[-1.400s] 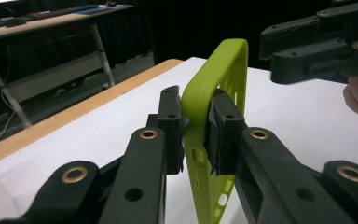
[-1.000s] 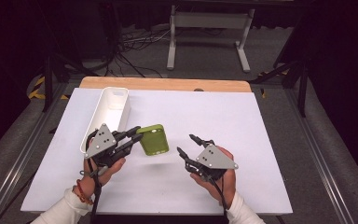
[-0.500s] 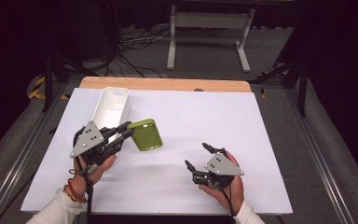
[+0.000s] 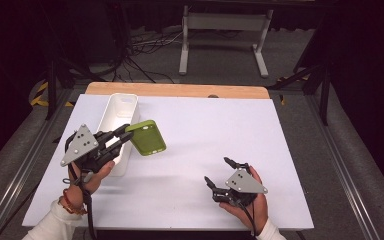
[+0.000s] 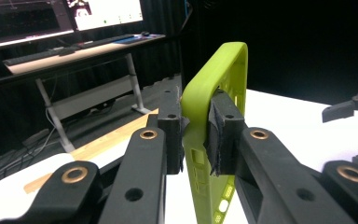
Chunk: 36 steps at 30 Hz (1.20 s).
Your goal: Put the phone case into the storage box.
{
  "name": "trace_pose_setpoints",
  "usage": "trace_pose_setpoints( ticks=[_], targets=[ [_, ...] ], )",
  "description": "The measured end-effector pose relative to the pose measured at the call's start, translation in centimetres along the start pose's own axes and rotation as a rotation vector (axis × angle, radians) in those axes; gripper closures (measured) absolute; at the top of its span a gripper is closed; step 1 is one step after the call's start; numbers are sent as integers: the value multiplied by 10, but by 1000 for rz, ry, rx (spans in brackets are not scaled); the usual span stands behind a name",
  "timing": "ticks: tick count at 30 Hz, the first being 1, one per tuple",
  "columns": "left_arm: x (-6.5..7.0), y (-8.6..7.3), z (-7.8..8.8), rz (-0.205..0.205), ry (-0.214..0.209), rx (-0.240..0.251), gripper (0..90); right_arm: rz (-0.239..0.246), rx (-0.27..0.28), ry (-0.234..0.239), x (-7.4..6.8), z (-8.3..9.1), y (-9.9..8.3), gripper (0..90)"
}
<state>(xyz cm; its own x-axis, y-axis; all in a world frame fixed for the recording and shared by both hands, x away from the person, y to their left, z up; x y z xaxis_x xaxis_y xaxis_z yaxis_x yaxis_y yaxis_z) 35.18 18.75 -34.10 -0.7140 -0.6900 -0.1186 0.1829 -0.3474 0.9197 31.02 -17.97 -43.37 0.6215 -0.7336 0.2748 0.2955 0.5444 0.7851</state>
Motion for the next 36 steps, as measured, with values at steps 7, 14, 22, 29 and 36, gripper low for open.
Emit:
trace_pose_setpoints(
  ticks=[7,14,22,29,36],
  targets=[
    [-6,-1,5,-2,13,-3,779,-6,-3,0,1,1,0,192],
    [-12,-1,11,-9,33,2,779,-3,-5,0,3,1,0,192],
    [-18,-1,18,-9,51,20,779,-3,-4,1,5,0,0,192],
    [-24,-1,23,0,67,24,779,-9,-5,-3,8,1,0,192],
    [-32,-2,29,4,89,33,779,-10,-10,-6,9,1,0,192]
  ],
)
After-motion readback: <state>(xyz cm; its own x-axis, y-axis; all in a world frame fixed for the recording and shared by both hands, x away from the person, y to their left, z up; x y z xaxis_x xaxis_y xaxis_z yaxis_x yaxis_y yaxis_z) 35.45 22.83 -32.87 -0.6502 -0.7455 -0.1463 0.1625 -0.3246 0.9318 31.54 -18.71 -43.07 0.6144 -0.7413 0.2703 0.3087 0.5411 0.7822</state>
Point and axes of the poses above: each handheld gripper's, and its own axes: z roughly backward along the jaws, y roughly out of its top, x roughly to its right, the point moved 2 cm from there along -z, roughly forward along the jaws, and after that the axes turned 15 degrees about -x, right-handed, at the moved point
